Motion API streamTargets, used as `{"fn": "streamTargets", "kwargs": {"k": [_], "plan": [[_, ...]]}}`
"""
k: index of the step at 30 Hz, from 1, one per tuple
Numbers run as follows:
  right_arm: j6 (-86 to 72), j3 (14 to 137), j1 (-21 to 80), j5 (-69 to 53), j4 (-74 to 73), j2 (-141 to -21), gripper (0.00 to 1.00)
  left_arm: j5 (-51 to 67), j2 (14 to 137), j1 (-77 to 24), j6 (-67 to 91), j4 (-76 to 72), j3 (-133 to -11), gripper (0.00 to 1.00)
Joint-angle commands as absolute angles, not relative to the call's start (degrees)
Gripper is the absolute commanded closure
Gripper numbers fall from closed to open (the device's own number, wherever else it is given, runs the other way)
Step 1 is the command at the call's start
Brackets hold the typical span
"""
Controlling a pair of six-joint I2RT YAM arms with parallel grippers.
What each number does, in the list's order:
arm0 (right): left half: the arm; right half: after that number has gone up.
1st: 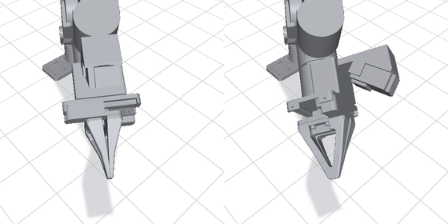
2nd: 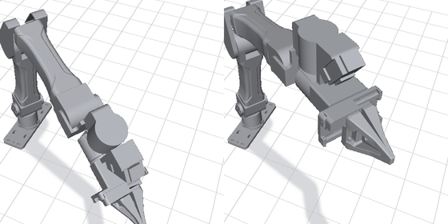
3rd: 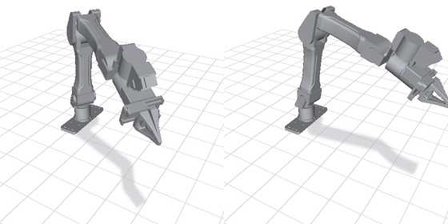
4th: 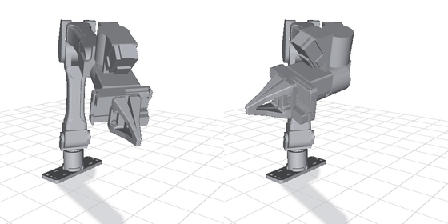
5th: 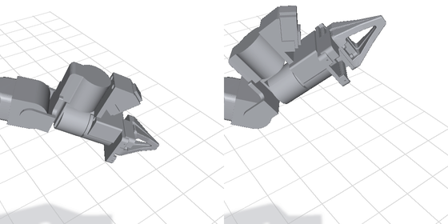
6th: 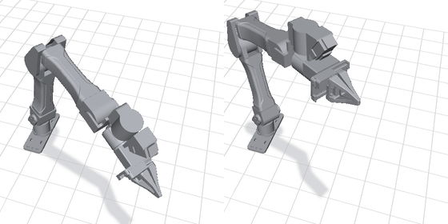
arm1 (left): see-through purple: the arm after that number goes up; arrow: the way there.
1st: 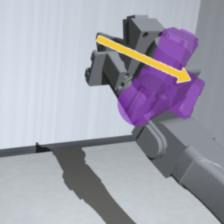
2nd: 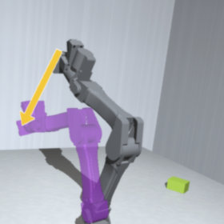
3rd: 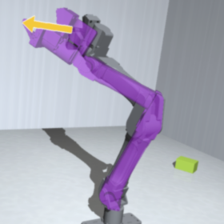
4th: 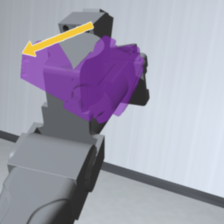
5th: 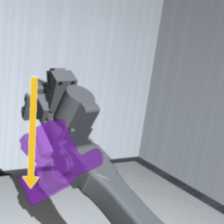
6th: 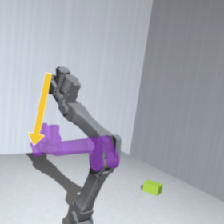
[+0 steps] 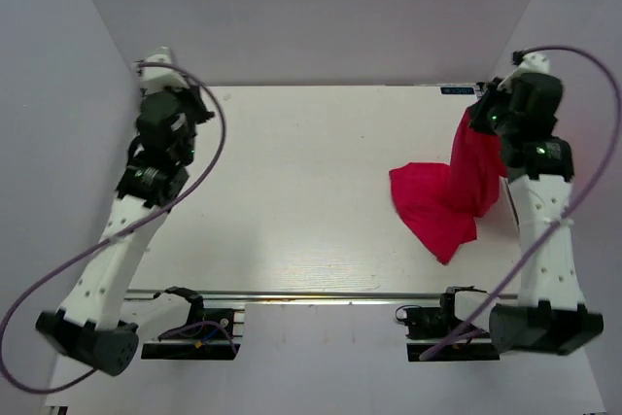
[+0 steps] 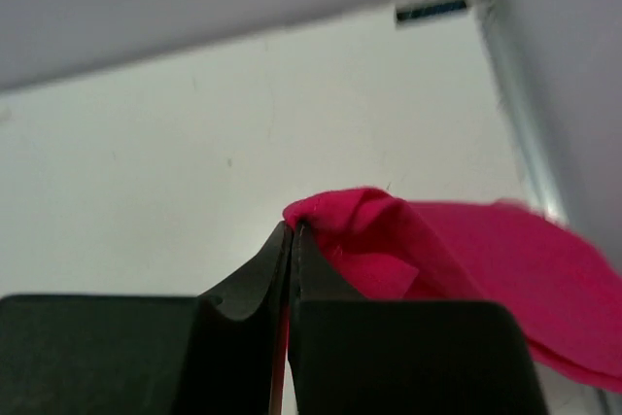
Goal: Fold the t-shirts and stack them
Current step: Flatten out the tshirt
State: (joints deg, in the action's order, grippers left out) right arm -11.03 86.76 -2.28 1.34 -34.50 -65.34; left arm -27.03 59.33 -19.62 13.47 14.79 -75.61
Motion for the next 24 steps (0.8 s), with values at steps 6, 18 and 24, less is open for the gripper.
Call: {"fn": "streamTargets", "kwargs": {"k": [6, 18, 24], "plan": [[-10.8, 77.0, -1.8, -10.7, -31.9, -83.7, 0.59, -9.8, 76.6, -19.8, 16.9, 16.1, -67.6, 0.17], [-13.2, 69.6, -1.8, 7.5, -33.3, -88.7, 0.10, -11.4, 78.4, -19.8, 16.9, 16.2, -64.0, 0.00], [-14.0, 63.1, -1.8, 7.0, -30.9, -90.2, 0.10, -9.8, 78.9, -19.8, 16.9, 17.3, -63.5, 0.00]]}}
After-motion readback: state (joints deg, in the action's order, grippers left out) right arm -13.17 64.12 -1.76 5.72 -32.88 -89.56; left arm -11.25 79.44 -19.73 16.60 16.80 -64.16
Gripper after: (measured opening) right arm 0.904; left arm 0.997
